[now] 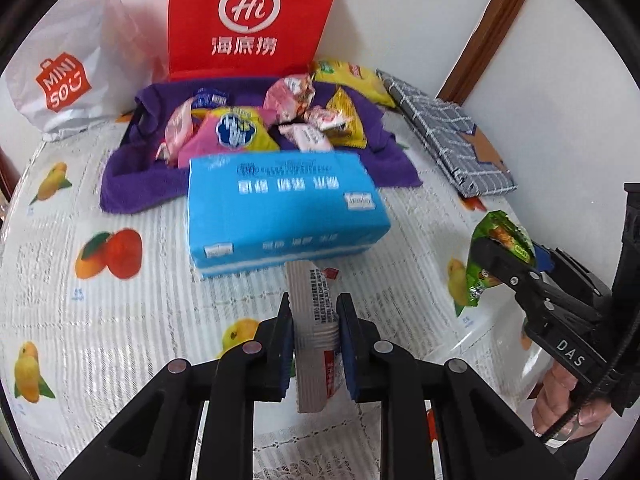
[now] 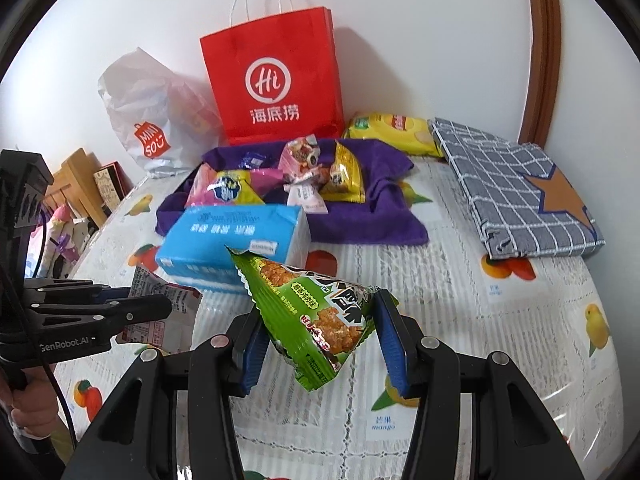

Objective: Organize snacks
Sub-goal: 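Carry both held packets over the purple towel with both tools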

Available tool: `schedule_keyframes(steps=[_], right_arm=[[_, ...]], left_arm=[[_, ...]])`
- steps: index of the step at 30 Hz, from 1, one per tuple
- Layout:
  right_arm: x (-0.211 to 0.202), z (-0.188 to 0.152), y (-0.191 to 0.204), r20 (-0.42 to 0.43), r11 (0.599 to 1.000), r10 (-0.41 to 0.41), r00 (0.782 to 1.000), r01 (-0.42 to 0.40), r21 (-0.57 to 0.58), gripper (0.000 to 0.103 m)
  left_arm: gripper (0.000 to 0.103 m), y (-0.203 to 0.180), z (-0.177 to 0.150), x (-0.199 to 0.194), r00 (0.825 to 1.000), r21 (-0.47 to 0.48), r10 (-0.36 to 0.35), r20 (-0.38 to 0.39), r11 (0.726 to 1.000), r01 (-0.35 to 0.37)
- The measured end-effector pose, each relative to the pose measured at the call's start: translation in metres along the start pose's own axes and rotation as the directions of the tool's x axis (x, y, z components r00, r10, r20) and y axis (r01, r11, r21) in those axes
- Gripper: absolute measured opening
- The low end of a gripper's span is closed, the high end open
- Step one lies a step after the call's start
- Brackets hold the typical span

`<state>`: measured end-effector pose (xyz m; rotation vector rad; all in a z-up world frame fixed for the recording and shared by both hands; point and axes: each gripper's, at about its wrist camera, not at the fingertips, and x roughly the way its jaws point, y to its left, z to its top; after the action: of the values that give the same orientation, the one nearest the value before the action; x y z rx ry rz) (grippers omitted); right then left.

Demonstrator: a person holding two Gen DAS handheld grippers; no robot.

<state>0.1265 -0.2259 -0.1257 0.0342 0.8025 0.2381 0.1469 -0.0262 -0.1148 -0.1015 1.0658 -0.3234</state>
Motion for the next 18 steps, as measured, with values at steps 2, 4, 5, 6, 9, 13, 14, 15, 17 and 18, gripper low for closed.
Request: schedule_keyframes(steps=[2,4,5,6,9,13,14,15,17,18], right_arm=[[-0.001,0.006,0.002,0.007,1.0,-0.003,1.0,0.003,-0.003,0.049],[-0.003,0.014,0.003,0.016,1.0,-0.006,1.0,0.006,-0.007,0.049],[-0.003,0.017,0.004,0.02,1.0,-0.007,1.0,0.008,-0.009,0.049],[-0.003,0.02,0.005,0.024,1.0,-0.009,1.0,0.01,-0.012,0.049],[-0.003,0.031,0.006,0.03,1.0,-0.013,0.999,0.013,-0.016,0.049],[-0.001,0.044,0.008,0.041,1.0,-0.014,0.999,0.015,-0.02,0.049],[0.0,0.046,0.008,0.042,1.0,-0.015,0.999,0.016,-0.021,0.049],[0.001,0.049,0.009,0.045,1.0,-0.015,0.999,0.016,-0.022,0.049],[0.002,0.054,0.009,0.047,1.0,-0.015,0.999,0.016,-0.021,0.049],[0.003,0.057,0.009,0.046,1.0,-0.013,0.999,0.014,-0.021,0.049]], left_arm=[[0.019,0.001,0.007,-0.006,1.0,0.003,-0.003,0.018,1.0,0.003],[0.019,0.001,0.014,-0.011,0.999,0.003,0.0,0.034,1.0,0.0],[0.019,0.002,0.017,-0.013,0.999,0.002,-0.001,0.042,1.0,0.001],[0.019,0.002,0.021,-0.015,0.999,0.004,-0.002,0.049,1.0,0.002],[0.019,0.005,0.032,-0.022,0.998,0.007,0.0,0.071,1.0,0.0],[0.019,0.007,0.044,-0.027,0.996,0.01,-0.014,0.092,1.0,0.013],[0.019,0.008,0.047,-0.028,0.995,0.011,-0.014,0.097,1.0,0.013],[0.019,0.009,0.051,-0.03,0.995,0.011,-0.013,0.103,1.0,0.012],[0.019,0.011,0.058,-0.032,0.993,0.008,-0.014,0.114,1.0,0.013],[0.019,0.011,0.06,-0.033,0.993,0.008,-0.015,0.117,1.0,0.014]])
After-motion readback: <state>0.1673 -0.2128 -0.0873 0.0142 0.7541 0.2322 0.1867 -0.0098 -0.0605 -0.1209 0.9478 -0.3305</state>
